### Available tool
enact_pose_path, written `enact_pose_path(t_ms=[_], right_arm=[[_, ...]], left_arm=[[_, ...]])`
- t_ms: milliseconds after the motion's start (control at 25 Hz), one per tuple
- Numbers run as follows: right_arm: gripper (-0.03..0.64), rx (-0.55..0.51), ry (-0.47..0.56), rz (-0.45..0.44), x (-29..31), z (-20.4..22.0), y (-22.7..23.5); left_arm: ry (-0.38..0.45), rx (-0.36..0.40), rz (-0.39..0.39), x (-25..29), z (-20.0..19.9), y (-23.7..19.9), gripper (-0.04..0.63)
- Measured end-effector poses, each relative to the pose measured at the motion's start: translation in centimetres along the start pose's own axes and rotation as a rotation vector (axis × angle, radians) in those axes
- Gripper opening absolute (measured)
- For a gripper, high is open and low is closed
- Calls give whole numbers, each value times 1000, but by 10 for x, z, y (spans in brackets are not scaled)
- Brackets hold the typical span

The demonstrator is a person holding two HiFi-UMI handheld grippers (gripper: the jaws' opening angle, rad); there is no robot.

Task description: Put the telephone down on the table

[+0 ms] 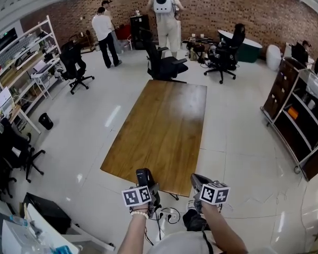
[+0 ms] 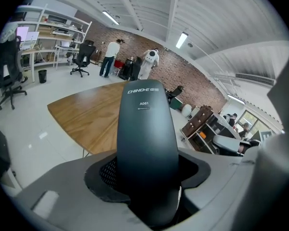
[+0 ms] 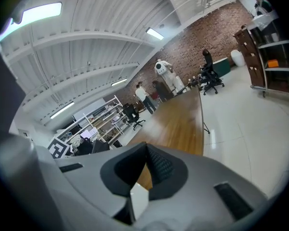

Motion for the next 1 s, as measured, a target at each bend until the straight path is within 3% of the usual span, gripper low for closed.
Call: enact_pose_path(t_ms=[520, 1000], right_arm=[[8, 65, -49, -49, 73, -57, 65], [8, 133, -152, -90, 115, -47, 93]], left_arm=[[-197, 89, -112, 110, -69, -3, 280], [-389, 120, -267, 201, -94, -32, 281]])
Point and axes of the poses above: the fingertips, and each gripper's own axes: x forward along the fingers, y to its right, z out of its underside, the point moved 8 cm from there along -x, backward along the fingers, and after that the axes turned 5 degrees about y, right-handed, at the moved point
